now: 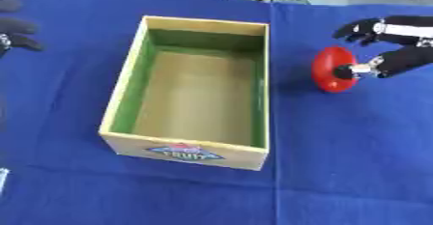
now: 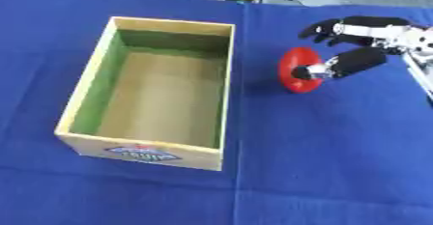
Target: Pick up objects on the table and place them in the box.
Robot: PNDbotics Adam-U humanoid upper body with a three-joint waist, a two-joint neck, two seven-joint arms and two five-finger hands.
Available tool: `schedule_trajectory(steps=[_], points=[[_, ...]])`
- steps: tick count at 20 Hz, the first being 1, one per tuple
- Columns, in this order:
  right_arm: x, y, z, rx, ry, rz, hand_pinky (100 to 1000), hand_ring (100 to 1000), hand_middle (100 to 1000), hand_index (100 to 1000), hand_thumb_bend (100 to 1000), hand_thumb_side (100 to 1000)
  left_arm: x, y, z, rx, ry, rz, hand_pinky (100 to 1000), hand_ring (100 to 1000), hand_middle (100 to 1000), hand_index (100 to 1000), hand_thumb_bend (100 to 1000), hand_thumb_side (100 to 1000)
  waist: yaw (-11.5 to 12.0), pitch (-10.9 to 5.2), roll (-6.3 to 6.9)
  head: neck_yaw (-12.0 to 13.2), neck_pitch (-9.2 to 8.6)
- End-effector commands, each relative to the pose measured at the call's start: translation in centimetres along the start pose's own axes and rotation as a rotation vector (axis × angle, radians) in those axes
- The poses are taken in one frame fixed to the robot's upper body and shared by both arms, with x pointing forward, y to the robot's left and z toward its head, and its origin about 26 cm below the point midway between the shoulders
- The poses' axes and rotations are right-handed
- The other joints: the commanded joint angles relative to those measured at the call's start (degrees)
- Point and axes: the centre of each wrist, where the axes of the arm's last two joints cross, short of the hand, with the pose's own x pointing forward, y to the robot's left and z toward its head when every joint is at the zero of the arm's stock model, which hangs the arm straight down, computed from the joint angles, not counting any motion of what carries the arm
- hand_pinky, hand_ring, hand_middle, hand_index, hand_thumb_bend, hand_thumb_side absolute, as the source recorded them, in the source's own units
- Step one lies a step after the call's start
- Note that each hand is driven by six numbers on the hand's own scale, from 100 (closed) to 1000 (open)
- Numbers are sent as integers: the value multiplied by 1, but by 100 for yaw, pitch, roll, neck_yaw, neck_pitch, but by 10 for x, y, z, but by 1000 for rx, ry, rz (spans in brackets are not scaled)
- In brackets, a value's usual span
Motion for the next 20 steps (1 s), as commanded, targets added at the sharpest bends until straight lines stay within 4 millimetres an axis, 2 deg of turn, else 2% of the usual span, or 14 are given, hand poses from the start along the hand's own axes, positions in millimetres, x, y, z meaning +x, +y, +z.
schedule_trajectory(steps=[1,14,20], points=[[-1,-7,3,-12,19,30,919,939,974,1000,491,645,6,1,-5,-7,-29,-1,536,611,662,903,126,1000,8,-120,-3,-23,-63],[-6,-2,-4,27,21,6,843,828,884,1000,446,625,6,1,-4,-6,-26,-3,536,610,660,900,118,1000,52,-84,-31,-25,-38],[-6,-2,-3,-6,14,-9,751,707,783,917,402,597,6,2,-4,-4,-22,-6,536,610,660,899,112,1000,53,-79,-31,-21,-19]])
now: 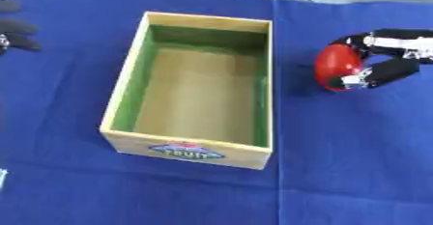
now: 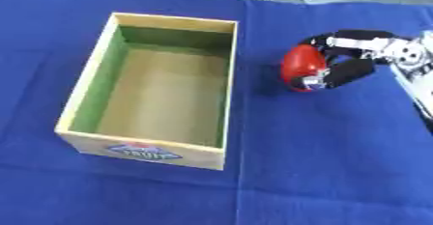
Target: Pick up objects on the table and place them in the box.
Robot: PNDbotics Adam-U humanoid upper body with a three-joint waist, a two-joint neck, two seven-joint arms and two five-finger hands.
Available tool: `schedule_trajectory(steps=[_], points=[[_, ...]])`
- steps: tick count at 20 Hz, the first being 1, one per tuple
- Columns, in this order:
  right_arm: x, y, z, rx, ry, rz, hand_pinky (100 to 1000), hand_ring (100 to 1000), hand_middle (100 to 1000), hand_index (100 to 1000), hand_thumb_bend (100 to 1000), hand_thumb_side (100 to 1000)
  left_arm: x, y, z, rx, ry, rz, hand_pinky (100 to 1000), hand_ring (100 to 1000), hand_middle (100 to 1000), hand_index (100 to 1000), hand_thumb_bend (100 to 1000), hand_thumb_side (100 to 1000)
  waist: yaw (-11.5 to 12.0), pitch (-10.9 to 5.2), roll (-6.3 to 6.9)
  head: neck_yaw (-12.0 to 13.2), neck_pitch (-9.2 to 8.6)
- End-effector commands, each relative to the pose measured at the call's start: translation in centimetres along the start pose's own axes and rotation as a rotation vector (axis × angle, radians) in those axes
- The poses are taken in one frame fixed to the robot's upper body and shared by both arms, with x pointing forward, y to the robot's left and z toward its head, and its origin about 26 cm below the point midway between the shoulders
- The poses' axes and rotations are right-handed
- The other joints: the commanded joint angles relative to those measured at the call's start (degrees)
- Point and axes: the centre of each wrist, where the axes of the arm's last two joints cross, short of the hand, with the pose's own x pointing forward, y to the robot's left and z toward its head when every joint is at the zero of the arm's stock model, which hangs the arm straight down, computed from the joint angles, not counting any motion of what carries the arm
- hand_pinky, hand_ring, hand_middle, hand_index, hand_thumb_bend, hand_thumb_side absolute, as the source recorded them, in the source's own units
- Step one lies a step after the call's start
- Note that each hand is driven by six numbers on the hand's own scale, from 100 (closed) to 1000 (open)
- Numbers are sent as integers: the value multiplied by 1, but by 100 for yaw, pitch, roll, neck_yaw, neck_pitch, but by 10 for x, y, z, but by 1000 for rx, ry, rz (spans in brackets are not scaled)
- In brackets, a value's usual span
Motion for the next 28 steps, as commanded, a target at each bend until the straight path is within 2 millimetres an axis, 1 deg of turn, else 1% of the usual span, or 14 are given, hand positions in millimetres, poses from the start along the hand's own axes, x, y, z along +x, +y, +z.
schedule_trajectory(steps=[1,2,4,5,7,8,9,10,13,14,16,20,21,28], points=[[0,-11,7,-51,1,4,735,684,767,902,393,587,6,2,-4,-2,-24,-6,537,610,660,899,111,1000,2,-116,18,-3,-19],[0,-12,8,-62,1,3,700,634,738,871,374,567,6,2,-4,-2,-24,-6,537,611,660,899,110,1000,1,-117,19,0,-18],[0,-12,8,-82,1,3,694,626,734,866,371,564,6,2,-4,-2,-24,-6,537,611,660,898,110,1000,0,-118,19,4,-18],[1,-13,9,-98,2,3,590,525,662,773,322,499,6,2,-4,-2,-23,-7,537,611,660,897,102,1000,-2,-122,21,8,-14],[1,-13,10,-131,7,2,525,483,610,717,319,472,6,2,-4,-2,-20,-8,537,610,659,897,100,1000,-5,-126,23,10,-12],[1,-13,10,-144,11,0,518,478,604,712,319,470,6,1,-4,-3,-20,-8,537,610,659,897,100,1000,-4,-127,24,10,-12],[1,-13,10,-159,17,-1,454,438,556,670,312,445,6,1,-4,-3,-20,-8,537,610,659,896,100,1000,-5,-129,26,13,-13],[1,-14,10,-176,24,-1,427,419,544,662,300,417,6,1,-4,-3,-19,-9,537,610,659,896,100,1000,-5,-130,28,15,-14],[2,-14,11,-235,54,11,406,408,531,647,271,377,6,1,-4,-5,-19,-8,537,609,659,896,100,1000,-3,-132,30,14,-22],[2,-14,11,-248,62,13,374,403,501,609,170,295,6,1,-4,-5,-18,-8,537,609,657,894,100,997,-3,-133,31,14,-23],[2,-14,10,-280,86,7,346,394,479,568,109,238,6,1,-4,-6,-17,-8,537,609,657,893,100,995,-1,-136,34,16,-24],[2,-13,10,-310,103,-7,296,372,457,515,100,188,6,1,-4,-4,-18,-8,536,609,656,893,100,993,0,-143,35,18,-19],[2,-12,10,-313,106,-9,255,359,444,482,100,104,6,1,-4,-4,-18,-8,536,609,656,893,100,993,0,-144,35,19,-20],[1,-11,9,-349,152,-86,219,367,432,446,100,100,6,1,-4,-3,-17,-10,536,610,656,891,100,990,0,-165,35,16,-32]])
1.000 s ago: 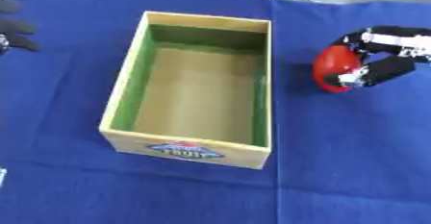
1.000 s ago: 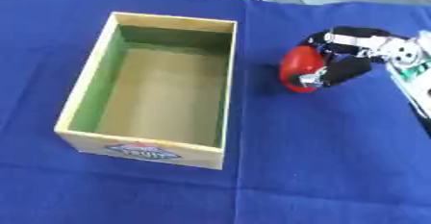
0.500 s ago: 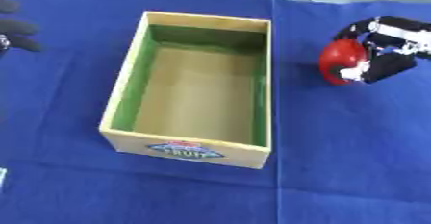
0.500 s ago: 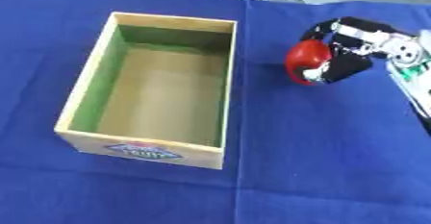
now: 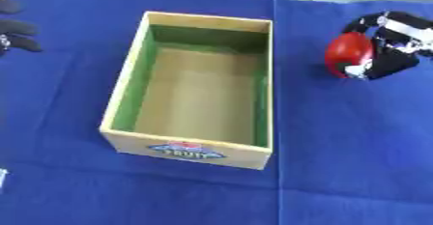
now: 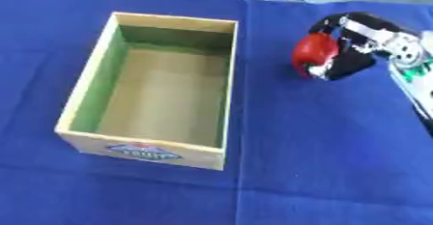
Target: Pick up objects on the table and place them in the box.
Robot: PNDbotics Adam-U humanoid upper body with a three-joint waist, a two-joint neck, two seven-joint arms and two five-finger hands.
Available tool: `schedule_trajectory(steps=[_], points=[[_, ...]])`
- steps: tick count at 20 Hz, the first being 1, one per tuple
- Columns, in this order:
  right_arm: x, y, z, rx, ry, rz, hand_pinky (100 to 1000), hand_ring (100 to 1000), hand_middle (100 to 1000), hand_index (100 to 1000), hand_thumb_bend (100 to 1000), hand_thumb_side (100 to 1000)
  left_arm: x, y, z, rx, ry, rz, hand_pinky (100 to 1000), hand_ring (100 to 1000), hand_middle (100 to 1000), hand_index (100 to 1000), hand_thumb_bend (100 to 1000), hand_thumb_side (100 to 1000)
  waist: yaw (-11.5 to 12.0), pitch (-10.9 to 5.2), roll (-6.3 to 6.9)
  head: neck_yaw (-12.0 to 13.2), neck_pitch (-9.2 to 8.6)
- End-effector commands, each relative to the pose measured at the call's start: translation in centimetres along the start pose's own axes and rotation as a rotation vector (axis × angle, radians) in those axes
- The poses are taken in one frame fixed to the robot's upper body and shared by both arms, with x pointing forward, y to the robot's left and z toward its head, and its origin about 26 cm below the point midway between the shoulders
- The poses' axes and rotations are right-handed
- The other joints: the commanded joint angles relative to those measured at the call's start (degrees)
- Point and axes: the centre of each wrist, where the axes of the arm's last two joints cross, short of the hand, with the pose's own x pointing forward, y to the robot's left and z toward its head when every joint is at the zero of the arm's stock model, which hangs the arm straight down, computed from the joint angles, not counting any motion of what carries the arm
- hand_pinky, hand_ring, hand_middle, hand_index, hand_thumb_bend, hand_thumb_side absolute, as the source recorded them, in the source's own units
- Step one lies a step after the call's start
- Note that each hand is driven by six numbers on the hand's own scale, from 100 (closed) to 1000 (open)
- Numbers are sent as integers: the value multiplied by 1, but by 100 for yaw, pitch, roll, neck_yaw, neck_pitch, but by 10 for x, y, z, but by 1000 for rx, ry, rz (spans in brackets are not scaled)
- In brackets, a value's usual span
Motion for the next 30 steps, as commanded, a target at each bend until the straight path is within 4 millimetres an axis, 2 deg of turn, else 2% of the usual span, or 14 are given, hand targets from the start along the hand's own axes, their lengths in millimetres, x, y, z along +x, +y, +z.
schedule_trajectory(steps=[1,5,13,23,30], points=[[2,-15,5,-47,12,-18,221,370,433,434,100,100,6,1,-4,-3,-25,-6,536,610,656,891,100,989,0,-167,19,9,-34],[12,-26,11,-105,-2,-46,220,371,434,424,100,100,6,2,-3,-2,-20,-8,535,610,656,890,100,987,-18,-197,15,30,-9],[45,-48,31,-177,-77,-15,215,374,437,428,100,100,5,2,-2,-4,-12,-12,536,611,656,890,100,981,-66,-311,-5,74,37],[99,-56,49,-170,-206,35,212,377,440,431,100,100,4,2,-1,-6,-7,-11,537,612,657,889,100,977,-77,-457,-19,83,87],[132,-53,46,-137,-294,37,210,377,438,429,100,100,5,2,-1,-10,-9,-7,537,612,657,889,100,974,-25,-533,-36,57,106]])
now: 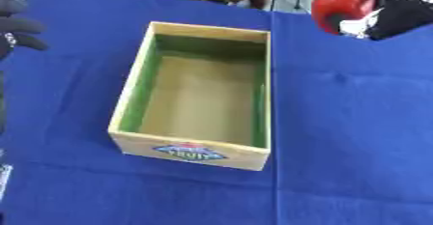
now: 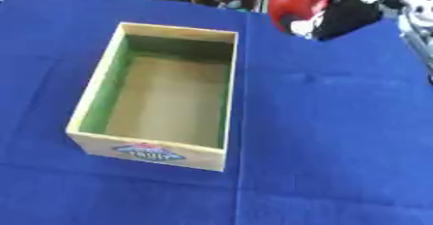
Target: Pick up objects on the table and place them in the box.
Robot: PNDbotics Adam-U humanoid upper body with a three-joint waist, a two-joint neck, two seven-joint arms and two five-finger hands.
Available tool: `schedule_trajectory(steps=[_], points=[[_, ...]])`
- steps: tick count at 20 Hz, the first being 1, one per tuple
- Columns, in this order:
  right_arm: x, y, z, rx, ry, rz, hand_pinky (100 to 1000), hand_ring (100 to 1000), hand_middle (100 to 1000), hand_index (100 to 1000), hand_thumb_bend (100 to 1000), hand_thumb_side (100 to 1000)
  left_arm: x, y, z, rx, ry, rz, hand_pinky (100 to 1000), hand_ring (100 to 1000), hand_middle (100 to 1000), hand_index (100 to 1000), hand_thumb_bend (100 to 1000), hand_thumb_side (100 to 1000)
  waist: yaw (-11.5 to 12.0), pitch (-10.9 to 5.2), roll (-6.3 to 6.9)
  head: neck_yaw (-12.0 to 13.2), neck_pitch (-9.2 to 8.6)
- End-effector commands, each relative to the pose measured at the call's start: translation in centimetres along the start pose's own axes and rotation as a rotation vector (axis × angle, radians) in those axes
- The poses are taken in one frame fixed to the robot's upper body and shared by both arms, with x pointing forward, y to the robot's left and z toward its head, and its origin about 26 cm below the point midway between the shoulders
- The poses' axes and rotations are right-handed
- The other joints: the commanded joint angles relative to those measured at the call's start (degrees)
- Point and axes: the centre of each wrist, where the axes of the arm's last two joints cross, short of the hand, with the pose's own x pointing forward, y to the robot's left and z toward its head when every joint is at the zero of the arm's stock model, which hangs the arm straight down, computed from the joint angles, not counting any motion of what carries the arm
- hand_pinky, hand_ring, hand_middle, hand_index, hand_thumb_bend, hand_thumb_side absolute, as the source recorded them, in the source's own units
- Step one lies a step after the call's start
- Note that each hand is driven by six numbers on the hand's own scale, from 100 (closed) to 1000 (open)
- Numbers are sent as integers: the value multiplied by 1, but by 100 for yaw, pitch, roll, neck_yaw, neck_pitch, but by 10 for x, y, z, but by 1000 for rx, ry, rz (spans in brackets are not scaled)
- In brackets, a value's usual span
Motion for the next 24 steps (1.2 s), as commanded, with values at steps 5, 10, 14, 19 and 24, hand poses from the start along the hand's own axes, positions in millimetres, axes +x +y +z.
schedule_trajectory(steps=[5,10,14,19,24], points=[[17,-5,-6,2,-38,33,210,377,438,429,100,100,6,1,-4,-9,-26,-4,537,612,657,889,100,974,24,-186,9,-16,21],[35,5,-20,37,-87,8,207,378,437,428,100,100,7,0,-7,-2,-45,5,537,613,659,889,100,973,162,-193,-43,-93,28],[46,18,-37,47,-102,2,206,378,437,427,100,100,7,1,-7,8,-56,4,536,613,659,889,100,971,184,-201,-63,-96,35],[55,38,-55,62,-101,-12,205,378,437,427,100,100,9,1,-10,23,-84,11,538,610,659,887,100,971,200,-208,-57,-116,26],[58,65,-70,64,-68,-14,204,379,435,424,100,100,10,2,-13,36,-126,10,541,611,661,887,102,969,216,-215,-42,-124,41]])
